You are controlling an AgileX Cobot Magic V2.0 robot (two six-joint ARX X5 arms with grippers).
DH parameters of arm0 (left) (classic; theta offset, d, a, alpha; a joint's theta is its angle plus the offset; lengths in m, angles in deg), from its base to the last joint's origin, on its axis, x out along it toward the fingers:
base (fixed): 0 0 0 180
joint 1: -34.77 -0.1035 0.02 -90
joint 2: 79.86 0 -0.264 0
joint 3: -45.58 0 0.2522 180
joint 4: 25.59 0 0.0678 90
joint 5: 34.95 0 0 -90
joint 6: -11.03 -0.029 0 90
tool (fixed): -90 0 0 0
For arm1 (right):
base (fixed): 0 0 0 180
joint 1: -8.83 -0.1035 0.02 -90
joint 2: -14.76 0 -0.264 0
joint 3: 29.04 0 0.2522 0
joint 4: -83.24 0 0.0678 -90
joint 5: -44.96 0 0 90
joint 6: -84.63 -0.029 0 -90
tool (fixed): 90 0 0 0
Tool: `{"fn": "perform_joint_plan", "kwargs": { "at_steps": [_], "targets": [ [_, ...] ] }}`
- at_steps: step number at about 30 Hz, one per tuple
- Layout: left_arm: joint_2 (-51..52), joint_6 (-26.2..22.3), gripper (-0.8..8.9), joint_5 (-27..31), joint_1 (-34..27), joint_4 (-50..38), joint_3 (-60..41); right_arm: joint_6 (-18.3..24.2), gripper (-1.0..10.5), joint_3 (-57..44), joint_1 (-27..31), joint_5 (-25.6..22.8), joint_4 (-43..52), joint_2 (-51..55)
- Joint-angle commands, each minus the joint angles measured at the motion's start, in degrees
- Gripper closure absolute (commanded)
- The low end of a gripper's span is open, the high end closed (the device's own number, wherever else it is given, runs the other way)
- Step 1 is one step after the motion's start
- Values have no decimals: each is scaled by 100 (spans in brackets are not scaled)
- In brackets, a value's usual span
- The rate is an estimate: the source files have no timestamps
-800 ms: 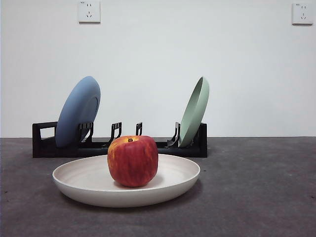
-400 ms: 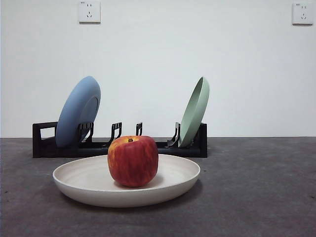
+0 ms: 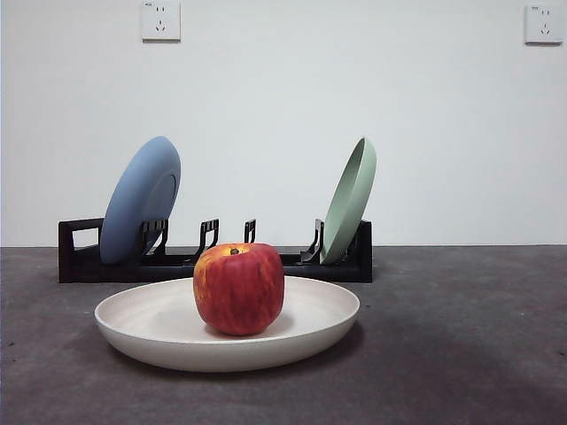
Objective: Take the yellow plate from the plate rack,put the plate on the table,take the apple from the table,put the apple in the plate
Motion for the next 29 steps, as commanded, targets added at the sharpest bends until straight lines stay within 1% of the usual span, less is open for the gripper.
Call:
{"fn": "perform_joint_plan", "kwargs": {
  "at_steps": [1, 6, 9, 13, 16, 19, 23, 26, 29],
  "targets": [
    [-2, 50, 817, 9, -17, -44, -61, -345, 946, -584, 9, -44, 304, 295],
    [-2, 48, 817, 11, -17, -44, -61, -721, 946, -1281, 9, -234, 380, 752],
    [-2, 50, 817, 11, -17, -44, -61, -780, 945, -1550, 9, -264, 382, 942],
    [-2, 50, 817, 11, -17, -44, -61, -789, 946, -1829, 7, -262, 400, 935],
    [-4, 50, 817, 9, -17, -44, -61, -892, 945, -2057, 4, -262, 407, 935],
    [-4, 48, 817, 11, -17, -44, -61, -861, 945, -2061, 2, -264, -20, 935],
    [-13, 48, 817, 11, -17, -46, -61, -866, 945, -2061, 2, -258, -2, 935],
    [-13, 50, 817, 11, -17, -46, -61, -1003, 945, -2061, 0, -260, 0, 935],
    [-15, 50, 817, 11, -17, -46, -61, -1019, 945, -2061, 0, -269, -2, 935]
  ]
}}
